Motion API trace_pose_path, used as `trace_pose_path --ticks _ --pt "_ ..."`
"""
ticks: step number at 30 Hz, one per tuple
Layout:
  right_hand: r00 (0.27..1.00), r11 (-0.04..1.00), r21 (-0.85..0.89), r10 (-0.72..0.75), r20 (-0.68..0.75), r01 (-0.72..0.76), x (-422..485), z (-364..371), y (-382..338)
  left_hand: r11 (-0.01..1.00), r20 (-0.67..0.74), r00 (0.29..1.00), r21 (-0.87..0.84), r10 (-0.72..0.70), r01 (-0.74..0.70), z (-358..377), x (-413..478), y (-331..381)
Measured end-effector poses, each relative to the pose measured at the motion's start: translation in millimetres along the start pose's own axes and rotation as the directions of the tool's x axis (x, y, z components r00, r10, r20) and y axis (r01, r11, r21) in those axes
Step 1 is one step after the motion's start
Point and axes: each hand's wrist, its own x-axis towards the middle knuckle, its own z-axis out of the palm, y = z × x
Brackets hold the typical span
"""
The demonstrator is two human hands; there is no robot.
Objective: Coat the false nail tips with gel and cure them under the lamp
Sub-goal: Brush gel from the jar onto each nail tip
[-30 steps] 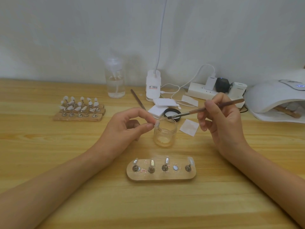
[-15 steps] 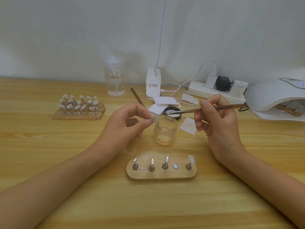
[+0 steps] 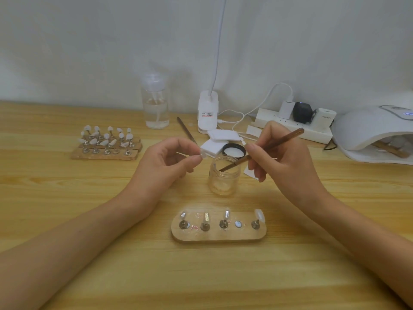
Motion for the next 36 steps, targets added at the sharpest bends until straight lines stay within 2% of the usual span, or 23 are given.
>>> trace_pose_path --ticks 7,10,15,18,21,31,36 --pt "0.999 0.999 0.024 0.040 0.024 -0.041 0 5 3 1.000 -0.008 1.000 -0.024 -0.004 0.003 0 0 -1" --pt "0.998 0.996 0.080 0.047 -0.030 -0.044 0 3 4 0.999 -0.020 1.000 -0.053 -0.003 0.002 0 0 0" --pt "0.981 0.964 0.256 0.119 -0.153 -0.077 -4 -7 8 0.999 0.019 1.000 -0.035 0.014 -0.014 1 -2 1" --pt "0.963 0.897 0.418 0.225 -0.146 -0.146 -6 -7 13 0.999 0.037 0.999 0.037 0.022 -0.024 2 -2 0" --pt "0.945 0.834 0.505 0.311 -0.102 -0.220 -5 -5 17 0.997 0.068 0.997 0.074 0.023 -0.028 2 -2 0" --pt "0.956 0.802 0.544 0.295 0.000 -0.247 -5 -2 15 0.988 0.074 0.997 0.146 0.034 -0.044 3 -1 -1" --pt "0.955 0.830 0.505 0.295 -0.041 -0.235 -5 -1 15 0.987 0.070 0.997 0.152 0.034 -0.045 4 -1 -1"
